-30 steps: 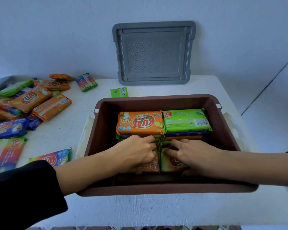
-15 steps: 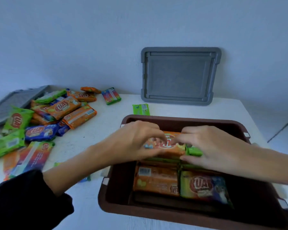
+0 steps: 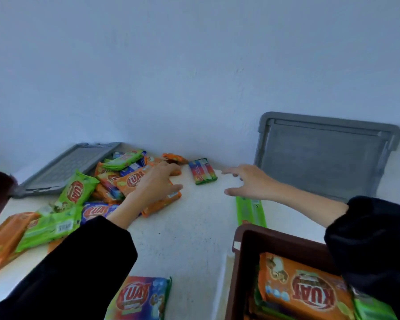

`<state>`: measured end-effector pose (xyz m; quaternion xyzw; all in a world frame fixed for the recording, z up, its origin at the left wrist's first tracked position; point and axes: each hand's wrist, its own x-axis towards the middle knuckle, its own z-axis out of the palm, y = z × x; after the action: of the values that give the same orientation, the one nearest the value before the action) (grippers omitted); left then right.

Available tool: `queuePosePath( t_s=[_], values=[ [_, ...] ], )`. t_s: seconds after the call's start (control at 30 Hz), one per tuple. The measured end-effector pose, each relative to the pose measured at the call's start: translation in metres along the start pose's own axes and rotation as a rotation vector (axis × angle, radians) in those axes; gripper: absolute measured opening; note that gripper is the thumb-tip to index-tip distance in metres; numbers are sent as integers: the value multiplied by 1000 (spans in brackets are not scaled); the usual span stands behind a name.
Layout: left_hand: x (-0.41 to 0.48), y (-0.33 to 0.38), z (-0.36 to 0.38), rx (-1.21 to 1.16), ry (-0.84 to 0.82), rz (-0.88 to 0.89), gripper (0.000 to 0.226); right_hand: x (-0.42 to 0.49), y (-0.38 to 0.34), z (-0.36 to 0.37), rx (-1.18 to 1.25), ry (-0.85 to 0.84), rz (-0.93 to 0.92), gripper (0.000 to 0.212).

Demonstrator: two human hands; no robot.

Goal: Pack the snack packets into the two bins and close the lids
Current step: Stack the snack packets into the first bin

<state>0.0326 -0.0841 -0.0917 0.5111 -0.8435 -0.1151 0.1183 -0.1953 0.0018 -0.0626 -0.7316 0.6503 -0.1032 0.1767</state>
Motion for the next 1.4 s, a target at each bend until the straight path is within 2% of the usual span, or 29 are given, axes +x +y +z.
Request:
queuePosePath(
  t_s=[0.07,0.17,0.27,0.37,0.5,0.57,0.7,0.83,0.97,1.13,1.4],
  values=[
    [6,-10,17,31,-67,-72,63,16,16,19,-45,-131,94,70],
    [14,-19,38,244,-119,-87,77,26,37,44,-99,-257,232,86],
    [19,-26,49,424,-156,-56,73,27,48,61,-92,-192,255,81],
    [22,-29,52,466,-162,-38,62,24,49,72,-90,-94,190,68],
    [29,-27,50,307,-144,8,42,29,41,73,-32,-89,11,65],
    [29,-23,49,203,-152,31,45,31,34,73,-30,-76,-41,66],
    [26,-14,51,61,-146,96,55,27,31,69,-69,-73,49,75],
    [20,-14,53,70,-239,65,67,22,35,69,-92,-150,131,85],
    [17,-19,47,71,-255,42,66,25,36,72,-106,-136,146,79],
    [17,-7,38,30,-210,75,63,26,34,54,4,-136,147,74],
    [-3,74,-23,-97,-88,364,64,-36,20,-33,-19,41,67,71]
  ],
)
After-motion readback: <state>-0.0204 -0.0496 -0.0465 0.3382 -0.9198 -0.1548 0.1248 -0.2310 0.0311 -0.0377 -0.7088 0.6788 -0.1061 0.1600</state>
